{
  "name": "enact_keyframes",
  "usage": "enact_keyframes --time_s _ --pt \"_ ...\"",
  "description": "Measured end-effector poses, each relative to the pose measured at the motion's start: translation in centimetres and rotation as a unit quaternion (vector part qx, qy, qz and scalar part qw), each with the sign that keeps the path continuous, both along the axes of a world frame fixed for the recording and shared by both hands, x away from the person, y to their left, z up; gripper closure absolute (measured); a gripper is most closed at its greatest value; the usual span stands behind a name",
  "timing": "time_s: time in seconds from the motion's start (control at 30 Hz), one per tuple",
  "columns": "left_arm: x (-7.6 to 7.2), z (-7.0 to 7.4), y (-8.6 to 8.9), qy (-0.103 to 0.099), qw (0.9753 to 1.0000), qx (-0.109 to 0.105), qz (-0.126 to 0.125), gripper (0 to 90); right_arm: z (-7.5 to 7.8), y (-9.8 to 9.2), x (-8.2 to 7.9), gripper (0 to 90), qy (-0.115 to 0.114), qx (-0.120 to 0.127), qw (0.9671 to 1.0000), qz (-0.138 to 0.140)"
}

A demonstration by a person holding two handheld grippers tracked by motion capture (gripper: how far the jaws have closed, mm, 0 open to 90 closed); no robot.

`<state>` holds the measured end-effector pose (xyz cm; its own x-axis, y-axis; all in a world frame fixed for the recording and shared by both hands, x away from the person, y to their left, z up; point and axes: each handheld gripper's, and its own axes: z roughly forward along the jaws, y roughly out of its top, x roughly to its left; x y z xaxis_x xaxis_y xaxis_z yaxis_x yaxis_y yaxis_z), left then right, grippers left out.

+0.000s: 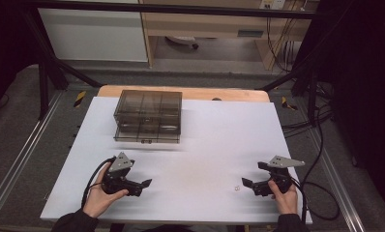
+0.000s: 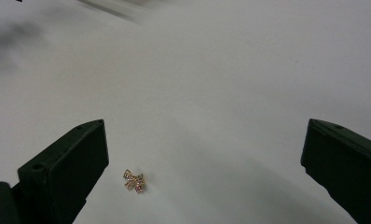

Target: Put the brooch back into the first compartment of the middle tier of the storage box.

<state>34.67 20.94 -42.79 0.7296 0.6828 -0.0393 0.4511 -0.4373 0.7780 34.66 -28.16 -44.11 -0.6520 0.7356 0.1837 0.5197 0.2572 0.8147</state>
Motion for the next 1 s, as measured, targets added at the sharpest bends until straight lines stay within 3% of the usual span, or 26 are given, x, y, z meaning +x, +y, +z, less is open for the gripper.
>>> enact_keyframes --time_s 1.0 --pt "0.4 0.1 -7.7 0.013 0.9985 0.011 -0.053 4.1 -0.1 0.1 0.1 1.1 0.004 -0.001 1.0 -0.002"
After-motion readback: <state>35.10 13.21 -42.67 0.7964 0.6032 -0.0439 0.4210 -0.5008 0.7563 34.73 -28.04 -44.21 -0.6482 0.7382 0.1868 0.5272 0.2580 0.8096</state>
